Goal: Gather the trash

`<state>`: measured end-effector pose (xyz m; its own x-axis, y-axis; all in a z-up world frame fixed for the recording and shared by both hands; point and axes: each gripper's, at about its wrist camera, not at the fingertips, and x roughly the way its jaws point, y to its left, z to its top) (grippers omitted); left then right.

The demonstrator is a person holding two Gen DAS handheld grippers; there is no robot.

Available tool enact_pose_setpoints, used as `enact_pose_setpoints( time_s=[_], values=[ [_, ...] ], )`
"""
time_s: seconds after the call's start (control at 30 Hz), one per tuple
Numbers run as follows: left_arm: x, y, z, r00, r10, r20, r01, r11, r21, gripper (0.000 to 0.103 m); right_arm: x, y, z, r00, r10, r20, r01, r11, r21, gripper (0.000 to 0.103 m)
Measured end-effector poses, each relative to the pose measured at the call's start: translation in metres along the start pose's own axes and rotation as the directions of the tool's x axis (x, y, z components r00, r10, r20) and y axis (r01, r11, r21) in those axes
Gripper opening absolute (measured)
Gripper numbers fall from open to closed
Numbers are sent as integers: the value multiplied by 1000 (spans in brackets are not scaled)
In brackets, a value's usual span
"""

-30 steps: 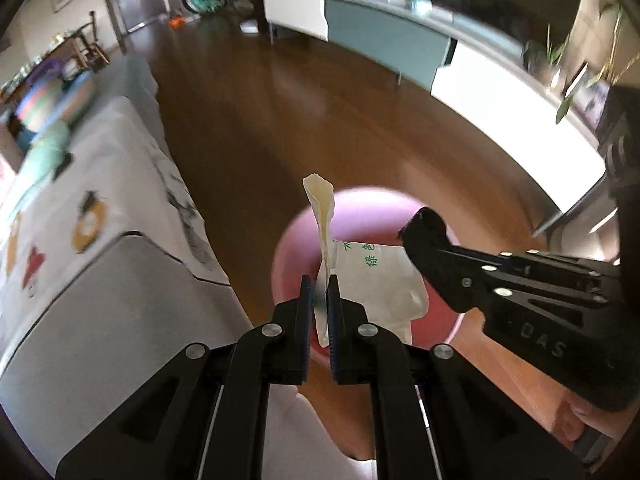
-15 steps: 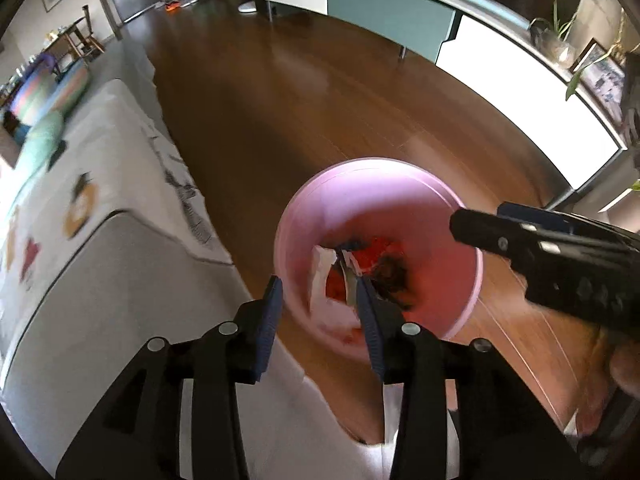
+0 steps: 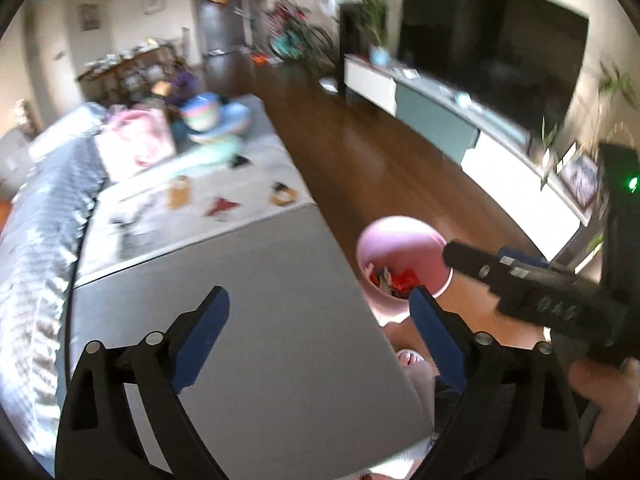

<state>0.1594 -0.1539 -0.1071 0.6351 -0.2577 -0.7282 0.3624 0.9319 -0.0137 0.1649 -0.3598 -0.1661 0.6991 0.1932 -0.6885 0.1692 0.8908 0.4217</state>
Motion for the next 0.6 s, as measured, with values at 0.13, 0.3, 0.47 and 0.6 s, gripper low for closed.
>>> enact_pose_setpoints(
  time_s=[0.13,0.3,0.47,0.6],
  values=[
    [-71,31,-8,999,0,54,5,995,-104,93,-44,59,-20,999,-28,44,33,994,-104,98],
    [-123,48,-19,994,95,47,-85,980,-179,93,-87,118,-41,1000,25,10,-22,980,-199,98],
    [-160,58,-32,972,231,40,-217,952,-215,93,-122,161,-59,999,28,21,-21,959,-283,98],
    [-179,62,-36,967,253,20,-246,952,-182,94,-144,188,-74,999,18,37,-4,937,-349,98]
  ],
)
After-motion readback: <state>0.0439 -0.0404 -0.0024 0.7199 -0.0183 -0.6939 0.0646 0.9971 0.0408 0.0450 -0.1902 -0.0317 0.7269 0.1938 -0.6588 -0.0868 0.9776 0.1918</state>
